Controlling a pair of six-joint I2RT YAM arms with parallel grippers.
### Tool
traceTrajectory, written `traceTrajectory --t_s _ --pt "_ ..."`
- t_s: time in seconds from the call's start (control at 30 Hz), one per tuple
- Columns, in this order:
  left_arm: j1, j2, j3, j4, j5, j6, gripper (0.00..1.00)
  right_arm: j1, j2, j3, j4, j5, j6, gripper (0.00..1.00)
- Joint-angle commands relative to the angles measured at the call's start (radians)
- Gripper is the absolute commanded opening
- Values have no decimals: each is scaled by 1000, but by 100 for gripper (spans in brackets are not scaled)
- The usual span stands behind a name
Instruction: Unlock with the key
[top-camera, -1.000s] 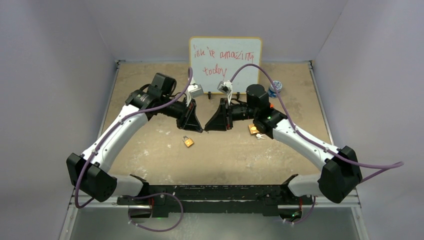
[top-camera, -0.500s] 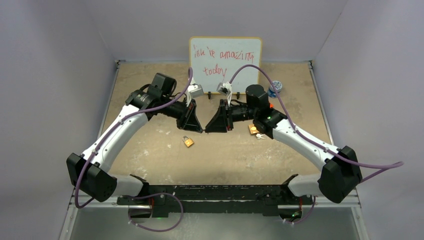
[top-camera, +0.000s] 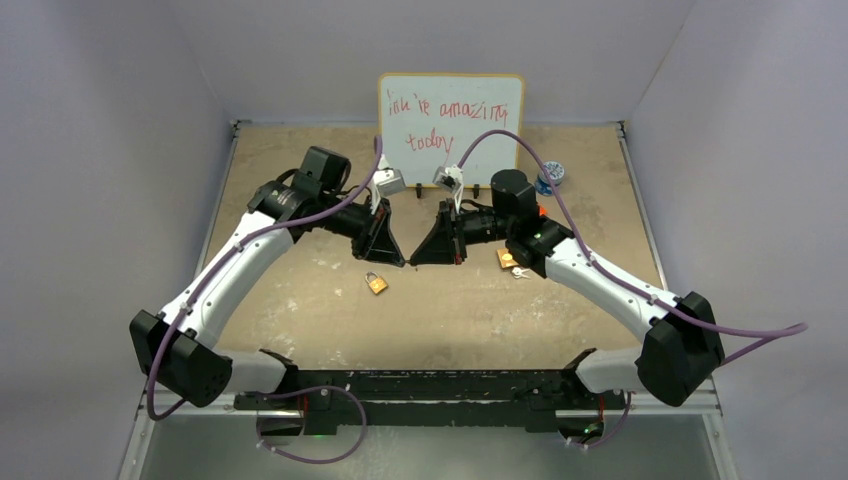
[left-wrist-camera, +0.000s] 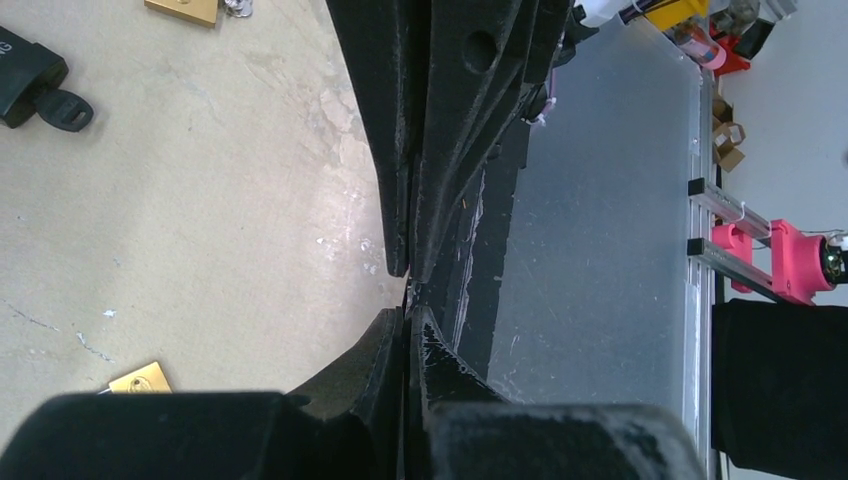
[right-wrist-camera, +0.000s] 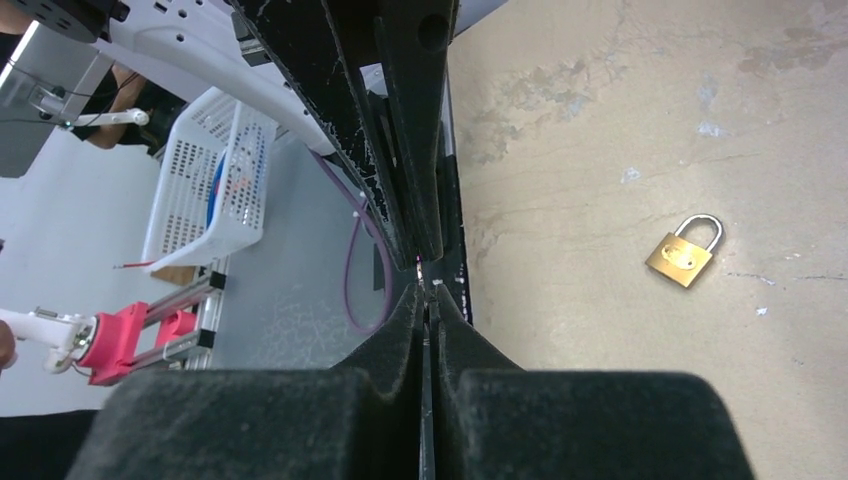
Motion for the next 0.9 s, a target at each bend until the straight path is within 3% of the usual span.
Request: traceTrajectory --t_s 0.0,0.13,0.27,0.43,0.5,0.6,0.73,0.87 --pt "1 -28 6 52 10 10 15 10 -32 -8 52 -8 26 0" --pt "1 -62 -36 177 -29 -105 60 11 -88 -81 173 90 117 0" --pt "2 -144 -112 423 -62 -312 78 10 -159 -143 300 219 201 0" --pt "2 -211 -186 739 -317 -746 80 11 -234 -150 309 381 213 0" --pt "2 -219 -196 737 -499 -943 78 9 -247 -145 306 425 211 0" --pt "2 -225 -208 649 -626 -1209 74 11 -244 -129 271 482 172 0" --pt "1 -222 -239 628 -645 -1442 72 14 -221 -83 187 556 74 0" --pt "1 -169 -200 559 -633 -1518 71 27 -207 -47 127 642 -23 0"
